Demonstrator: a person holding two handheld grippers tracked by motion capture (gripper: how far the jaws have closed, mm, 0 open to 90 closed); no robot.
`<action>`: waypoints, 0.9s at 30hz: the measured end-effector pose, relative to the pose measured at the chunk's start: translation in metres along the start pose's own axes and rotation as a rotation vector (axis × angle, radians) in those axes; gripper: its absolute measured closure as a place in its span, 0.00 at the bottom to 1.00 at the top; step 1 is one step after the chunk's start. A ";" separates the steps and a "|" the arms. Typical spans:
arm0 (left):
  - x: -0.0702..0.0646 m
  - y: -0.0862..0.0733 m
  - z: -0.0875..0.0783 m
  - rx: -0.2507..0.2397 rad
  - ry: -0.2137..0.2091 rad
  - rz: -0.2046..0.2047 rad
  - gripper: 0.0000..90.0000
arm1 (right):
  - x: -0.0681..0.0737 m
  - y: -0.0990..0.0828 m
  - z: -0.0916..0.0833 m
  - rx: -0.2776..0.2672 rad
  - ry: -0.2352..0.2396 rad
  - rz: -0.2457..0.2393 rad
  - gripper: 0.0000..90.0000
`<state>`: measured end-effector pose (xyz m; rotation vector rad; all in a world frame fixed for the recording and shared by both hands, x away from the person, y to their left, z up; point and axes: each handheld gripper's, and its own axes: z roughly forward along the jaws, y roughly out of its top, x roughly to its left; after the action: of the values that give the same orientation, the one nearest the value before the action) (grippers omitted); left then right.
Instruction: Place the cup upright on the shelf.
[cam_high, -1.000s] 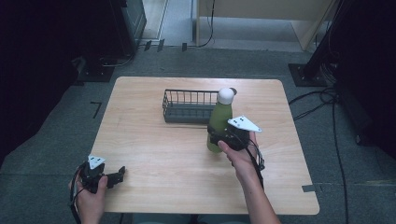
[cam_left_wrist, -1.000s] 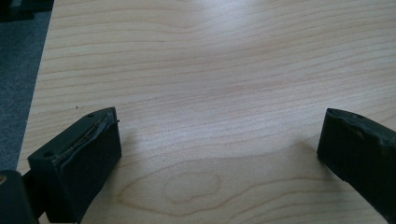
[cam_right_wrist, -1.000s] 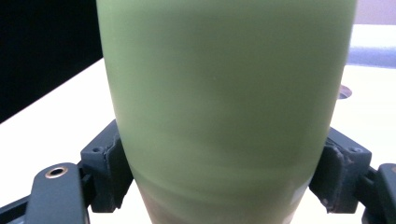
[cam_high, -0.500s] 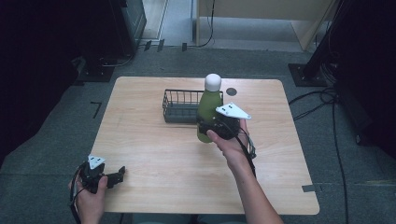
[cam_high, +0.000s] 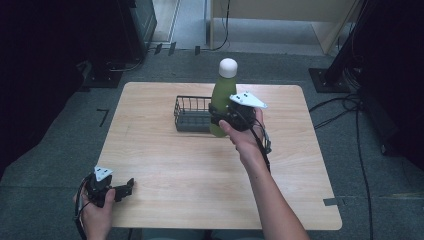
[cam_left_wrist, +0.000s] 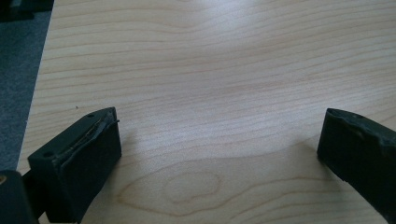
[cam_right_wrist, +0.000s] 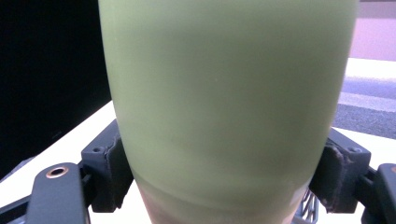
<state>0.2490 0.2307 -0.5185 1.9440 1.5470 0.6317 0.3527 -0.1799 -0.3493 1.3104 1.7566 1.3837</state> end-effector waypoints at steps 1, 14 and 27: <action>0.000 0.000 0.000 0.000 0.000 0.000 0.00 | 0.000 0.000 0.000 0.000 0.000 0.000 0.22; 0.000 0.000 0.000 0.001 0.000 0.000 0.00 | -0.012 0.018 0.039 -0.005 -0.077 -0.003 0.22; 0.000 0.000 0.000 0.001 -0.001 0.001 0.00 | -0.027 0.020 0.069 -0.006 -0.121 0.004 0.22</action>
<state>0.2490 0.2308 -0.5184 1.9455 1.5470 0.6305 0.4294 -0.1765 -0.3570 1.3661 1.6693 1.2828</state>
